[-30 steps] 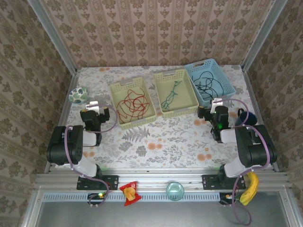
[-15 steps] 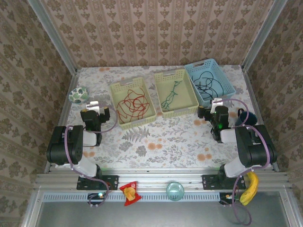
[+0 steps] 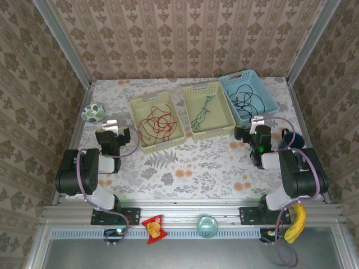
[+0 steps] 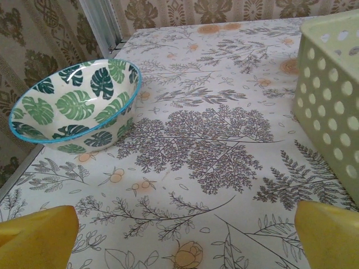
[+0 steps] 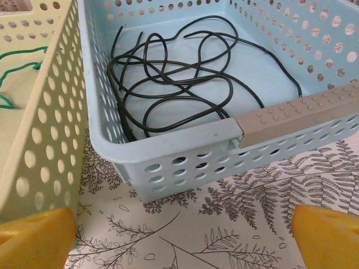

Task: Untangle the cables

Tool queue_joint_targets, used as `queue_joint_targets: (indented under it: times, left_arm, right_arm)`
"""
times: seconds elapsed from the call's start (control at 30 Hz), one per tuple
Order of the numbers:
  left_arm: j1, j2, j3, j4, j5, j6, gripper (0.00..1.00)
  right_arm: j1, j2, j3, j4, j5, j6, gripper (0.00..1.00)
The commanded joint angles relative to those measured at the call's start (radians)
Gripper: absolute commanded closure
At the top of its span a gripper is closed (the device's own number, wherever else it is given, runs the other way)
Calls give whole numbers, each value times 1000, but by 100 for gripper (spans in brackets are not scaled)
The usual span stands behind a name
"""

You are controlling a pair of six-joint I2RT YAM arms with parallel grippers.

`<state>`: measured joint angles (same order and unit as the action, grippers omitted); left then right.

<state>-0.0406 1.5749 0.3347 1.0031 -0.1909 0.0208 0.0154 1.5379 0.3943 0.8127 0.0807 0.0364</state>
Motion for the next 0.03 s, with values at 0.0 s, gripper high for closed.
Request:
queue_joint_targets:
  times: [0.0]
  left_arm:
    - [-14,-10,3,34,-14,30,0]
  right_arm:
    - [-1,-11,17,31,-13,-2,0]
